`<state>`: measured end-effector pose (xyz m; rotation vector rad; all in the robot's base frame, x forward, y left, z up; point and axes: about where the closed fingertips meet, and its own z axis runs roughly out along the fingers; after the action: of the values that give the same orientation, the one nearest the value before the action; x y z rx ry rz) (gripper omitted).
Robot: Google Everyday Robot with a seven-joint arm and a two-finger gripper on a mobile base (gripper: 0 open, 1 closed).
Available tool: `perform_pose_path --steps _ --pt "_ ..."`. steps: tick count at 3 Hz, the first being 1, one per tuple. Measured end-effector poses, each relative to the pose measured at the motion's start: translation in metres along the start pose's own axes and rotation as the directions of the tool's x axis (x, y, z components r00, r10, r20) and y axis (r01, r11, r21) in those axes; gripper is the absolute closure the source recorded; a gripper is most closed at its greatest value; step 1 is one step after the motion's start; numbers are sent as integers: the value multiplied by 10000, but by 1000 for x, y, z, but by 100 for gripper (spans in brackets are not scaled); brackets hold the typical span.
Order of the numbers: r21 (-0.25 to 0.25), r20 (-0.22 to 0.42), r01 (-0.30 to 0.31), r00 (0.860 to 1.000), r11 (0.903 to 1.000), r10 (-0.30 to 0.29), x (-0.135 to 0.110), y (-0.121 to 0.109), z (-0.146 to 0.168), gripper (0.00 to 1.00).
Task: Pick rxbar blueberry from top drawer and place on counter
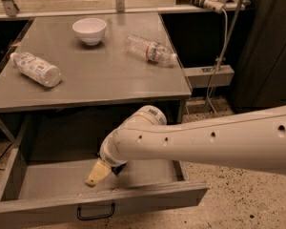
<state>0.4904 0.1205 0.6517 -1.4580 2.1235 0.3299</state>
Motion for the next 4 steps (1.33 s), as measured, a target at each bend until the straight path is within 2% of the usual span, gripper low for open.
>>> perform_pose_path --steps 1,3,4 --pt "0 1 -2 10000 10000 2 0 0 0 0" --pt "124 62 -555 9984 9984 554 14 -13 10 0" --pt "124 62 -555 9984 9984 554 14 -13 10 0"
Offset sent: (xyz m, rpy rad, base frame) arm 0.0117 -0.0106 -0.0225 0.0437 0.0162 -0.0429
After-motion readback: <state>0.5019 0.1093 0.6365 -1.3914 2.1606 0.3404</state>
